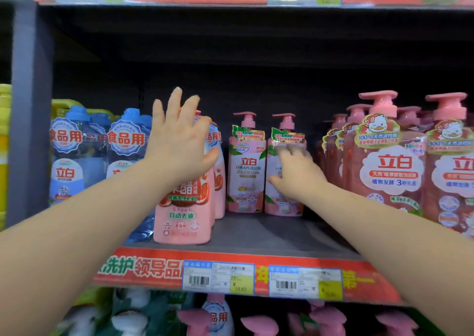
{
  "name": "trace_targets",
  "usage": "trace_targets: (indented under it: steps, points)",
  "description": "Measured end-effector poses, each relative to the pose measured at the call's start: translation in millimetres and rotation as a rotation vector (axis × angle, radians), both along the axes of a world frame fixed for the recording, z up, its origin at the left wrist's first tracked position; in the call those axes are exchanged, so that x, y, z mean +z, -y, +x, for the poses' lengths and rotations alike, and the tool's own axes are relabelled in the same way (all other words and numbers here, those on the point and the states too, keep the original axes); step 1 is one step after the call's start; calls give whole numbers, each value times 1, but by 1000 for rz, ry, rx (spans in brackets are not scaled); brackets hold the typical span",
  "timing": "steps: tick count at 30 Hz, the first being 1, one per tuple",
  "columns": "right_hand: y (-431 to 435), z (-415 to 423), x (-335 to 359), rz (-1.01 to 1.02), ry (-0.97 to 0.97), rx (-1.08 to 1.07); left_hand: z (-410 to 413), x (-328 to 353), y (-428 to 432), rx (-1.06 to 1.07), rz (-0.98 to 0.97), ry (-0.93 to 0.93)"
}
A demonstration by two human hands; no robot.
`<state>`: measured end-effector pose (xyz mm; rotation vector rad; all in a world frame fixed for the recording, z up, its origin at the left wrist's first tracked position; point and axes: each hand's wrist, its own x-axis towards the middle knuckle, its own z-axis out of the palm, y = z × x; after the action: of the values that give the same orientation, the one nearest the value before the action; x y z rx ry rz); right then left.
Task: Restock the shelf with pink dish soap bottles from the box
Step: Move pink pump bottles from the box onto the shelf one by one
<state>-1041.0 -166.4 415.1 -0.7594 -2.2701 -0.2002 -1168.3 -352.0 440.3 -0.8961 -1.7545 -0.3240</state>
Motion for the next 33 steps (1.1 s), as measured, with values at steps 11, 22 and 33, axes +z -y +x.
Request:
trace_targets:
  steps: [11, 22, 33]
  points:
    - [36, 60, -20, 395, 221, 135, 82, -45, -2, -113, -232, -166]
    - [95, 150, -50, 261, 282, -15, 137, -106, 33, -89, -477, 255]
    - [182, 301, -150, -30, 433, -304, 241, -196, 82, -415, -674, 415]
